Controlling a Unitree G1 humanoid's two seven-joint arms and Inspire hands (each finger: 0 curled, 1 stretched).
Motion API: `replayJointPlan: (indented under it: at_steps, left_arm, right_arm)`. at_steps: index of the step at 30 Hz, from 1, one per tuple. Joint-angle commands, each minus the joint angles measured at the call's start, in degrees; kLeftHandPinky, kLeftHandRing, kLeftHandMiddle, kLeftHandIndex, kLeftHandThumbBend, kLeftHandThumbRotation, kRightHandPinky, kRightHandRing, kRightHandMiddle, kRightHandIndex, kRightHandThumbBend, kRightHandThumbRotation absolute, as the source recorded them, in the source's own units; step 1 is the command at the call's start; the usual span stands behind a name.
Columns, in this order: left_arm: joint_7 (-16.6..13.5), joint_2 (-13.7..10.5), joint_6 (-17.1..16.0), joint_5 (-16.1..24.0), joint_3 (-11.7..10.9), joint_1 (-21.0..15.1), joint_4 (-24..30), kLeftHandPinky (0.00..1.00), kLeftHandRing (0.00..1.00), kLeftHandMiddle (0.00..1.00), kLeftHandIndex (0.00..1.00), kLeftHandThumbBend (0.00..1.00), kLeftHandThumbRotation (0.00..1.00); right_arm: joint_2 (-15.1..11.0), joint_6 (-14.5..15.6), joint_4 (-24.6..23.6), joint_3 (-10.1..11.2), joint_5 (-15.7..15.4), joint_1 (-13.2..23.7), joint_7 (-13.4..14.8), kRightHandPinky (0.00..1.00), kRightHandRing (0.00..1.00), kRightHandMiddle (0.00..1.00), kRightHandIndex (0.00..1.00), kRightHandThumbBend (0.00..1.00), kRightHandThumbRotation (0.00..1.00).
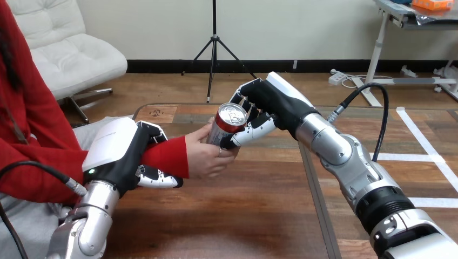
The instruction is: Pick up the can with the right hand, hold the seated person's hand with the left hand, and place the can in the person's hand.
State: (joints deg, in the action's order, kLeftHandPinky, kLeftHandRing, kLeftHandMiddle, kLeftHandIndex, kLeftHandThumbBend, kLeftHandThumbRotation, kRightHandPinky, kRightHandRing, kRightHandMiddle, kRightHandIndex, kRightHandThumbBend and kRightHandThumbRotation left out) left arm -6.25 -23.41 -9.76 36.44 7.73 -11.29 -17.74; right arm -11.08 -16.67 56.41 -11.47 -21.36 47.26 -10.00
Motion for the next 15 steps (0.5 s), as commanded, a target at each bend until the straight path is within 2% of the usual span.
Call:
replayJointPlan:
  at_steps: [1, 5, 9, 12, 15]
  left_arm:
    - [-2.16, 3.16, -3.09, -2.68, -1.18, -13.07, 13.34, 0.24, 0.30, 0.36, 0.36, 0.81, 0.00]
    - [-2.22, 2.63, -3.43, -2.10, -1.05, -12.74, 13.48, 0.25, 0.32, 0.37, 0.37, 0.82, 0.00]
    - [-2.28, 2.12, -3.35, -1.18, -0.85, -12.42, 13.80, 0.29, 0.37, 0.41, 0.40, 0.82, 0.00]
    - [-2.27, 1.69, -3.38, -0.56, -0.72, -12.10, 14.13, 0.34, 0.42, 0.47, 0.43, 0.81, 0.00]
    - [-1.87, 1.37, -3.61, -0.68, -0.73, -11.59, 14.60, 0.38, 0.47, 0.51, 0.47, 0.81, 0.08]
  right_arm:
    - [3.02, -3.00, -5.37, -2.10, 0.47, 2.90, -1.22, 0.26, 0.32, 0.38, 0.44, 0.75, 0.00]
    - [2.72, -2.55, -5.37, -2.43, 0.11, 2.84, -1.66, 0.28, 0.34, 0.40, 0.44, 0.76, 0.00]
    - [2.40, -2.09, -5.65, -2.64, -0.04, 2.77, -2.33, 0.34, 0.41, 0.45, 0.48, 0.78, 0.00]
    - [2.12, -1.69, -5.98, -2.66, 0.08, 2.64, -3.12, 0.39, 0.46, 0.50, 0.53, 0.79, 0.06]
    - [1.61, -1.89, -6.11, -2.78, 0.00, 2.51, -3.90, 0.43, 0.50, 0.54, 0.57, 0.81, 0.15]
